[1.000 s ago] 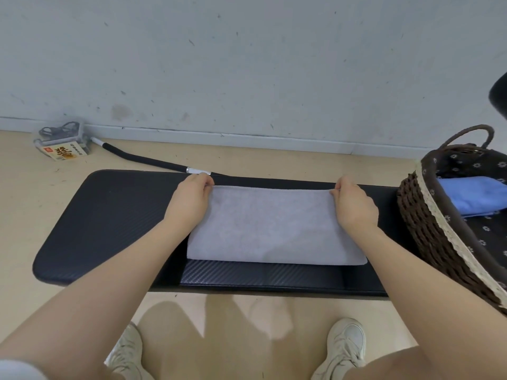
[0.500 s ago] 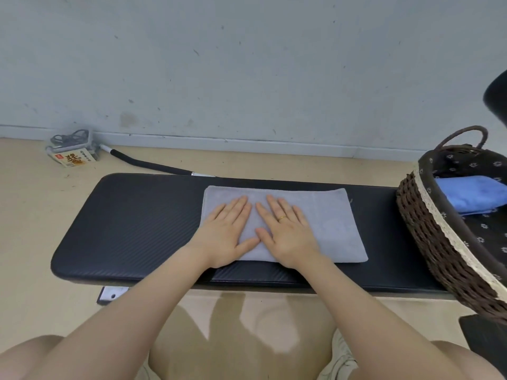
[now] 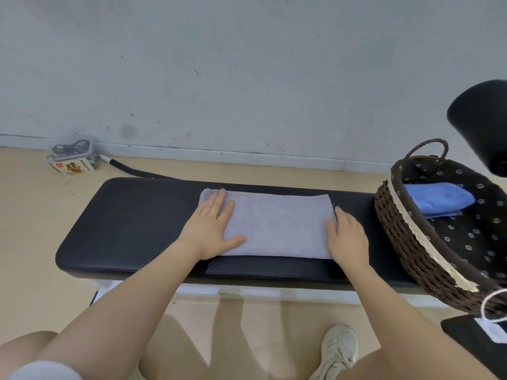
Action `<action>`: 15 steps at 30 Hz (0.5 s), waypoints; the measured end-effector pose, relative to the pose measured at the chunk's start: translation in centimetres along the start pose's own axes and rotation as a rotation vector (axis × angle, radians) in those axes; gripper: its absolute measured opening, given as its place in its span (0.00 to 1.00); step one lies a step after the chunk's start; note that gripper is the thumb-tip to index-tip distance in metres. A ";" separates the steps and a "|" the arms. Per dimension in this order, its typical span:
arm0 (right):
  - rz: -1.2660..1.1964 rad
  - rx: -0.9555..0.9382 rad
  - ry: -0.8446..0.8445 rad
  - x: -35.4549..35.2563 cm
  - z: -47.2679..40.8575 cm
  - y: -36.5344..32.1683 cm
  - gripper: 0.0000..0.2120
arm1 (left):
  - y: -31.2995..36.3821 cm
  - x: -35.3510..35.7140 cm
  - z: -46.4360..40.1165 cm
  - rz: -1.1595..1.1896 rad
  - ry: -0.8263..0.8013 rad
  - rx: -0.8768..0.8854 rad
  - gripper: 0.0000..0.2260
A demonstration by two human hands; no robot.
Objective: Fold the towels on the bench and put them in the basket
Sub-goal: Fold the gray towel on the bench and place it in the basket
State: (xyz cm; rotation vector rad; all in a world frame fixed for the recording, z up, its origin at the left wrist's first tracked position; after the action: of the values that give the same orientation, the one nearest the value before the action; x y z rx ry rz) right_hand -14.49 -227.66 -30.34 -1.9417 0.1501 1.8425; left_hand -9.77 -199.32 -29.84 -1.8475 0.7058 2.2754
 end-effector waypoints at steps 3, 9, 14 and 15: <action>-0.305 0.147 -0.038 -1.3 -0.3 -0.5 0.19 | 2.1 -0.4 0.1 -0.032 -0.022 0.191 0.40; -0.855 0.536 -0.407 -3.3 -0.9 -1.5 0.16 | 7.0 -0.1 -2.3 0.072 -0.092 0.191 0.26; -0.989 0.501 -0.489 -3.9 -0.3 -0.9 0.05 | 8.6 0.0 -3.9 0.130 -0.130 0.118 0.29; -0.974 0.458 -0.478 -3.9 -0.4 -0.6 0.05 | 8.7 0.3 -4.2 0.103 -0.143 0.109 0.31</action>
State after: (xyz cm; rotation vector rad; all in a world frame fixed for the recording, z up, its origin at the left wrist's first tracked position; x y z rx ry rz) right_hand -14.31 -228.16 -26.41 -0.9295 -0.4195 1.3539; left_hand -9.43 -208.89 -28.30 -1.6179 0.9011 2.3509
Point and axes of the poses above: each hand's wrist, its own z-axis away from the middle knuckle, its own x-axis out of the palm, y = z × x, the point moved 2 cm from there along -z, towards the middle knuckle, and after that the axes turned 9 degrees about z, right-handed, at the moved point
